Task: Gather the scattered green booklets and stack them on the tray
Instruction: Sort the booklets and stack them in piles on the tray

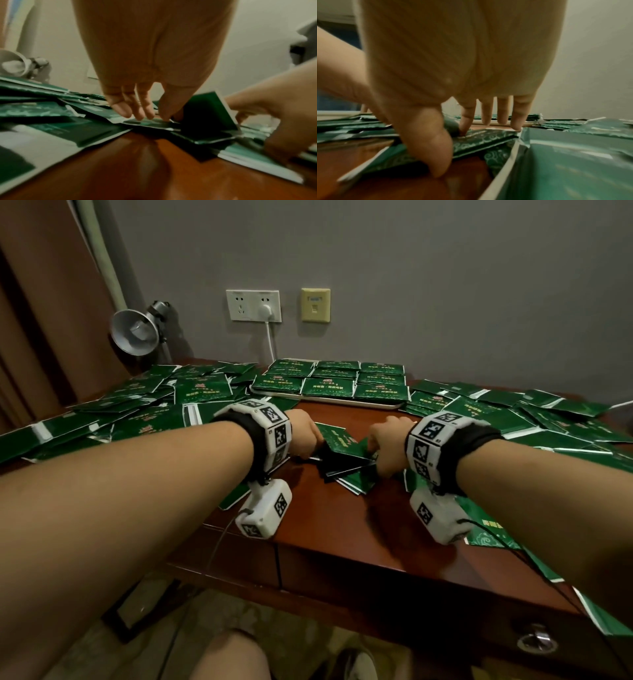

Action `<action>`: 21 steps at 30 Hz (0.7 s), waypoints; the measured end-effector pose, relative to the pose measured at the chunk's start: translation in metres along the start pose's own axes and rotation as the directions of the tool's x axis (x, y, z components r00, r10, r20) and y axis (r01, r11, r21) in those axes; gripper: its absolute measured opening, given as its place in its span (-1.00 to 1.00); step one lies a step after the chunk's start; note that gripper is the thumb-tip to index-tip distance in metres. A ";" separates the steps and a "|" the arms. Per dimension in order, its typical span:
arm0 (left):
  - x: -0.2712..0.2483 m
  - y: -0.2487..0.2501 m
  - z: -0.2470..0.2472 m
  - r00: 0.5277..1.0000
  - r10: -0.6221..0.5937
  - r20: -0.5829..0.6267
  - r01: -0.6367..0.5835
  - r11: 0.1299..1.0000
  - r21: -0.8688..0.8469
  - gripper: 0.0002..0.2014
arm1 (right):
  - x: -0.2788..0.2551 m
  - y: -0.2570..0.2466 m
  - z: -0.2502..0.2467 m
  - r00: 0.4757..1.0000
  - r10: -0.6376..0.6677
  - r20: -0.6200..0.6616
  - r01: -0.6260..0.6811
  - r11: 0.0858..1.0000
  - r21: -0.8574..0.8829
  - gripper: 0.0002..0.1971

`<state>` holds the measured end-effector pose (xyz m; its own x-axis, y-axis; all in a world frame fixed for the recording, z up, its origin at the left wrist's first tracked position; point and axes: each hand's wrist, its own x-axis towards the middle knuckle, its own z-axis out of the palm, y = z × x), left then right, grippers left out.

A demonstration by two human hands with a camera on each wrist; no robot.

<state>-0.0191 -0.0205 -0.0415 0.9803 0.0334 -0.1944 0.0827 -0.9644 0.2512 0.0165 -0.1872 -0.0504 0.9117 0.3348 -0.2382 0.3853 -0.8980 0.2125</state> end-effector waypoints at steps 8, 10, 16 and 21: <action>0.017 -0.006 0.008 0.936 0.321 -0.142 -0.273 0.921 0.278 -0.84 | 0.009 -0.002 -0.005 0.989 -0.121 0.081 0.116 0.991 0.065 -0.33; 0.021 -0.004 0.005 0.920 0.374 -0.117 -0.318 0.887 0.336 -0.92 | 0.013 -0.001 -0.003 0.993 -0.109 0.036 0.109 0.994 0.026 -0.26; 0.039 -0.011 0.007 0.866 0.450 -0.219 -0.289 0.806 0.516 -0.05 | 0.018 0.005 0.003 0.997 -0.068 0.026 0.067 0.998 0.011 0.04; 0.043 -0.001 0.000 0.788 0.613 0.054 -0.436 0.494 0.752 -0.07 | 0.015 0.006 0.002 0.995 -0.086 0.047 0.088 0.995 -0.039 0.01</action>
<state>0.0230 -0.0185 -0.0502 0.8138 -0.5789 -0.0510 -0.5213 -0.6885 -0.5042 0.0321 -0.1884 -0.0541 0.8673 0.3972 -0.3001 0.4694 -0.8531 0.2277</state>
